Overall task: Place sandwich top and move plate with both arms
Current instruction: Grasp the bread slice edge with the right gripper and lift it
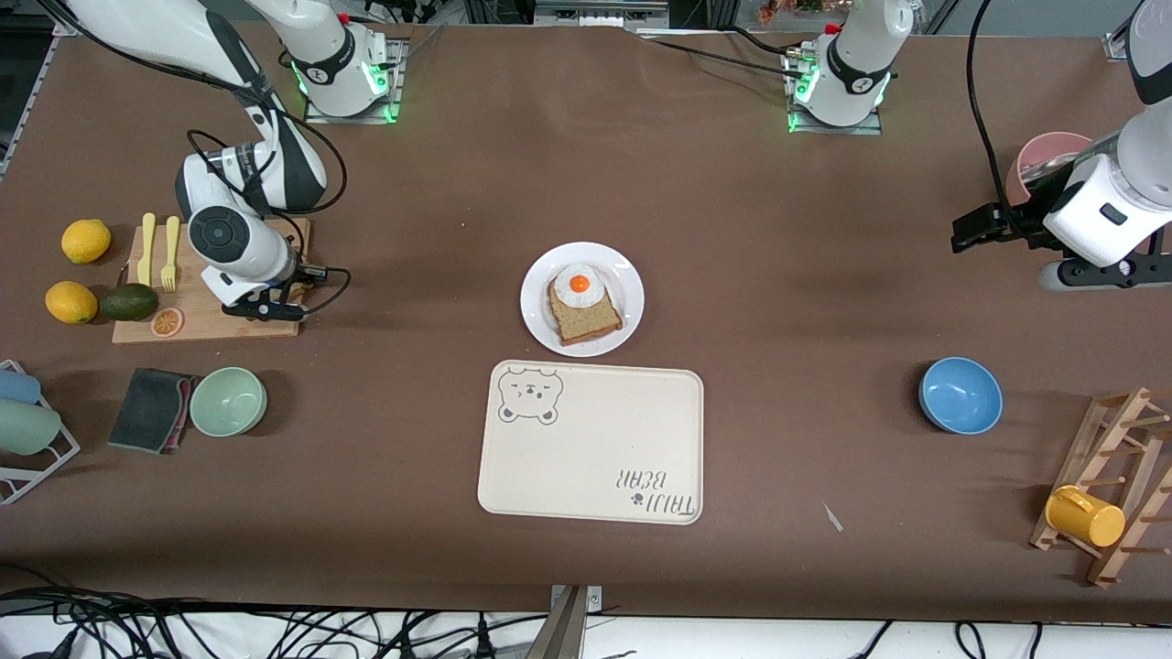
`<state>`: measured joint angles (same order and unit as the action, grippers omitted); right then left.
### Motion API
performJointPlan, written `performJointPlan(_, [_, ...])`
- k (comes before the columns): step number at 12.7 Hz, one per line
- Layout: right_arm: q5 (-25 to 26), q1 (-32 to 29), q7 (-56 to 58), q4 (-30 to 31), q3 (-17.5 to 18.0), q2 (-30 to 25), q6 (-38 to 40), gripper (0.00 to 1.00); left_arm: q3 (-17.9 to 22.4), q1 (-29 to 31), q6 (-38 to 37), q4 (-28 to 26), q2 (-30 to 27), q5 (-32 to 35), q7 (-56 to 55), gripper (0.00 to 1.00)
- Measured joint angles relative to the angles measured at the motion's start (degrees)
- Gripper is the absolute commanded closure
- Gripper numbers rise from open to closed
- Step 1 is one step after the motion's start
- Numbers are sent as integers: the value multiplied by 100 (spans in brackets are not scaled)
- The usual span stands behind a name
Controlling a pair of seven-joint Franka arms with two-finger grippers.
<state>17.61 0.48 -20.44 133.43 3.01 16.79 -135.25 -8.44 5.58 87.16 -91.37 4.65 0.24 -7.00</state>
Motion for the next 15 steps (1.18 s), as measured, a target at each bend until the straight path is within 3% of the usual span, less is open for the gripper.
performJointPlan(9, [-1, 30, -29, -36, 44, -5, 50, 100, 0, 0, 0, 0, 0, 0, 0, 0])
performJointPlan(13, [-1, 31, 81, -820, 101, -14, 1131, 100, 0, 0, 0, -5, 0, 0, 0, 0])
performJointPlan(15, [-25, 35, 81, -1252, 295, -16, 1639, 100, 0, 1, 0, -7, 0, 0, 0, 0])
